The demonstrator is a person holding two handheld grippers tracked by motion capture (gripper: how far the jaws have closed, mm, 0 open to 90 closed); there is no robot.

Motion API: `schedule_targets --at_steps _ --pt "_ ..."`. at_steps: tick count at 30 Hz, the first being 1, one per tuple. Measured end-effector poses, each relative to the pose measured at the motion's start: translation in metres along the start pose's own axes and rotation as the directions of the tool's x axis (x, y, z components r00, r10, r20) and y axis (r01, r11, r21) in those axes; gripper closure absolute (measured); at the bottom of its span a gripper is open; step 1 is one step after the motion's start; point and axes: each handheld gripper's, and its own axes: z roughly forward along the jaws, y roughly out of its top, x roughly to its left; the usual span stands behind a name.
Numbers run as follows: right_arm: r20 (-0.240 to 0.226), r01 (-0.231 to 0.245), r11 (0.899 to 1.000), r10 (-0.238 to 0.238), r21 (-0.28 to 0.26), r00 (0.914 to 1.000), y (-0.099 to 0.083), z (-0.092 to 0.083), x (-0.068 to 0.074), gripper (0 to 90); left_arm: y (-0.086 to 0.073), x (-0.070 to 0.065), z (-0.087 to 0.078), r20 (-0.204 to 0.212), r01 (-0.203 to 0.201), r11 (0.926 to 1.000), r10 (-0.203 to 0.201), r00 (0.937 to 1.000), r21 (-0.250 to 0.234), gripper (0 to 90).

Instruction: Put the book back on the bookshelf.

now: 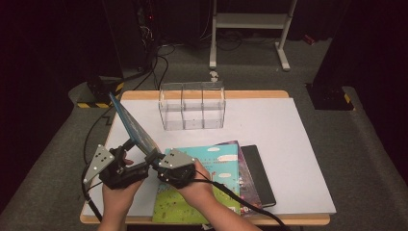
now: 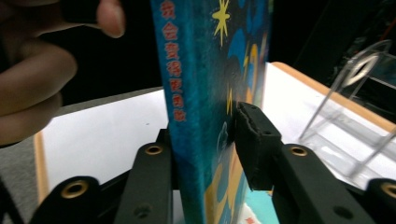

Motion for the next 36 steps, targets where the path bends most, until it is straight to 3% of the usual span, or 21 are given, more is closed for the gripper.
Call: schedule_targets --at_steps 5,8,12,15,17,18,19,20,21,23,24,26,27,28,30,31,36 --pt "-0.041 -0.016 1.000 0.016 0.002 0.9991 -0.004 -0.005 0.001 59.6 0.000 0.001 0.000 -0.006 -0.011 0.9999 0.011 0.9999 0.007 15.3" --pt "-0.056 -0.035 0.999 0.035 -0.006 0.9978 -0.010 -0.021 0.000 56.1 0.001 0.003 0.000 -0.002 -0.010 0.9999 0.010 0.9999 0.010 15.5" --pt "-0.031 -0.051 0.998 0.050 -0.034 0.9983 -0.025 -0.053 -0.011 53.7 0.003 0.004 -0.002 -0.007 -0.020 0.9997 0.020 0.9998 0.014 16.5" --pt "0.060 -0.077 0.997 0.078 -0.031 0.9951 -0.044 -0.080 -0.036 54.3 0.006 0.003 -0.005 -0.017 -0.032 0.9993 0.032 0.9993 0.021 19.9" --pt "0.127 -0.108 0.994 0.109 -0.022 0.9859 -0.061 -0.097 -0.056 54.4 0.007 0.003 -0.006 -0.020 -0.043 0.9989 0.043 0.9989 0.020 22.7" --pt "0.184 -0.113 0.994 0.113 -0.006 0.9764 -0.073 -0.106 -0.067 54.5 0.007 0.003 -0.006 -0.018 -0.044 0.9988 0.044 0.9989 0.023 23.3" --pt "0.253 -0.150 0.989 0.144 0.005 0.9568 -0.093 -0.121 -0.084 54.5 0.008 0.004 -0.006 -0.015 -0.046 0.9985 0.046 0.9988 0.028 23.8" --pt "0.253 -0.150 0.989 0.144 0.005 0.9568 -0.093 -0.121 -0.084 54.5 0.008 0.004 -0.007 -0.015 -0.047 0.9984 0.048 0.9987 0.030 23.8" --pt "0.275 -0.164 0.986 0.156 0.007 0.9487 -0.100 -0.126 -0.089 54.8 0.008 0.005 -0.008 -0.014 -0.050 0.9982 0.050 0.9986 0.032 24.3" --pt "0.293 -0.251 0.968 0.249 -0.032 0.9233 -0.120 -0.143 -0.102 55.7 0.009 0.006 -0.009 -0.012 -0.051 0.9980 0.052 0.9986 0.037 25.5" --pt "0.309 -0.283 0.957 0.289 -0.064 0.9063 -0.129 -0.149 -0.105 57.0 0.010 0.006 -0.010 -0.011 -0.051 0.9979 0.052 0.9986 0.039 26.4" --pt "0.311 -0.311 0.950 0.303 -0.026 0.9007 -0.139 -0.154 -0.112 56.4 0.011 0.007 -0.012 -0.011 -0.060 0.9974 0.060 0.9981 0.041 28.6" --pt "0.329 -0.304 0.952 0.293 -0.021 0.8974 -0.143 -0.157 -0.114 56.7 0.011 0.008 -0.013 -0.010 -0.062 0.9972 0.063 0.9980 0.041 29.7" --pt "0.328 -0.315 0.948 0.309 -0.034 0.8927 -0.145 -0.160 -0.116 57.1 0.012 0.009 -0.014 -0.009 -0.061 0.9973 0.062 0.9981 0.041 31.0" --pt "0.309 -0.367 0.928 0.369 -0.067 0.8764 -0.149 -0.163 -0.122 57.4 0.013 0.010 -0.016 -0.008 -0.063 0.9971 0.063 0.9980 0.042 34.1" --pt "0.311 -0.377 0.924 0.379 -0.069 0.8719 -0.150 -0.164 -0.124 57.6 0.013 0.010 -0.017 -0.008 -0.067 0.9969 0.067 0.9977 0.042 35.9" --pt "0.310 -0.382 0.922 0.384 -0.070 0.8697 -0.151 -0.165 -0.125 57.8 0.016 0.009 -0.024 -0.032 -0.096 0.9947 0.097 0.9948 0.037 49.1"
